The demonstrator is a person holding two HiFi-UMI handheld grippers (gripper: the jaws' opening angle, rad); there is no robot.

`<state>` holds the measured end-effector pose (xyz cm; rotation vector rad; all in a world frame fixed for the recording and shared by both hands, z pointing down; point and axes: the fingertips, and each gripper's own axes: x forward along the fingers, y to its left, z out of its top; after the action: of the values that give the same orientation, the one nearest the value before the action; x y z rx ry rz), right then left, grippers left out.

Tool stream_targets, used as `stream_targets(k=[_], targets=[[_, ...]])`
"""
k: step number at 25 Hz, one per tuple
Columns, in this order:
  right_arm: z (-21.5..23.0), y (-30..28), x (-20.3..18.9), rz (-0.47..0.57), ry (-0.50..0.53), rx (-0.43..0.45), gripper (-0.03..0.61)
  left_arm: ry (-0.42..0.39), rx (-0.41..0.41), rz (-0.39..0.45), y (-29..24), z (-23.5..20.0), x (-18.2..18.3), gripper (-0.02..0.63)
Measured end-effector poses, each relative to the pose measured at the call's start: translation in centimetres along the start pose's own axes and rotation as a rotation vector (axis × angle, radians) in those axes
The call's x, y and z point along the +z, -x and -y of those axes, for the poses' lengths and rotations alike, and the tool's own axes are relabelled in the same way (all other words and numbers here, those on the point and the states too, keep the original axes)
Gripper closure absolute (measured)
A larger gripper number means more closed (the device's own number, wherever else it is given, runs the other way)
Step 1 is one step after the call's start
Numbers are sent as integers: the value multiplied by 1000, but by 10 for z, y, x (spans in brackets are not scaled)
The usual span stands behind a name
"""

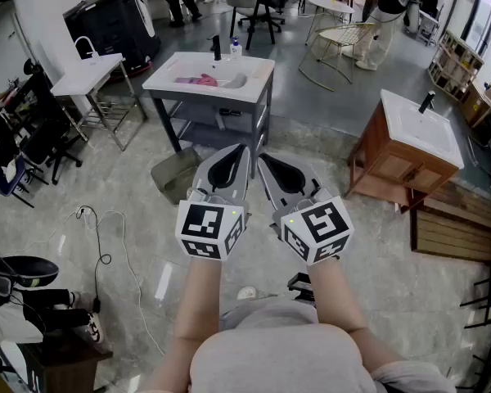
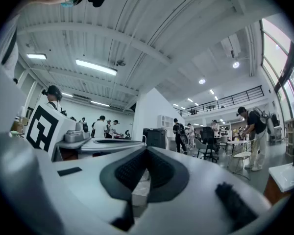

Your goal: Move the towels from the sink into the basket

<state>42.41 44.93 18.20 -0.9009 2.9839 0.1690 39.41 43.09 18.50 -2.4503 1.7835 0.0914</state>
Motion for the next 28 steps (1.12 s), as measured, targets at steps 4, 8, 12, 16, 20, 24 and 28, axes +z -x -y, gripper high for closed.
stream_targets(k=[4,8,12,16,20,24,28], targets=[[6,-17,-5,-1,0,-13,561,-2,-3,5,-8,-16,-4,609],[9,-41,-9,3,-4,-22,561,-6,-17,5,-16,-36,-9,609],[8,-63,-10,24,-31,-28,561,-1,-26,4,-21,-60,-12,608],[12,-82,-13,17,-31,-37,561,10,-23,9,-28,-81,-15,607],[14,-99,-16,6,-29,-31,561,20,-22,3,-35,-95,-19,607],[20,-114,-19,0,-20,-33,561,23,-15,1,-42,-107,-22,607],[29,-129,-26,-6,-31,-30,561,27,0,-12,-53,-121,-30,607]])
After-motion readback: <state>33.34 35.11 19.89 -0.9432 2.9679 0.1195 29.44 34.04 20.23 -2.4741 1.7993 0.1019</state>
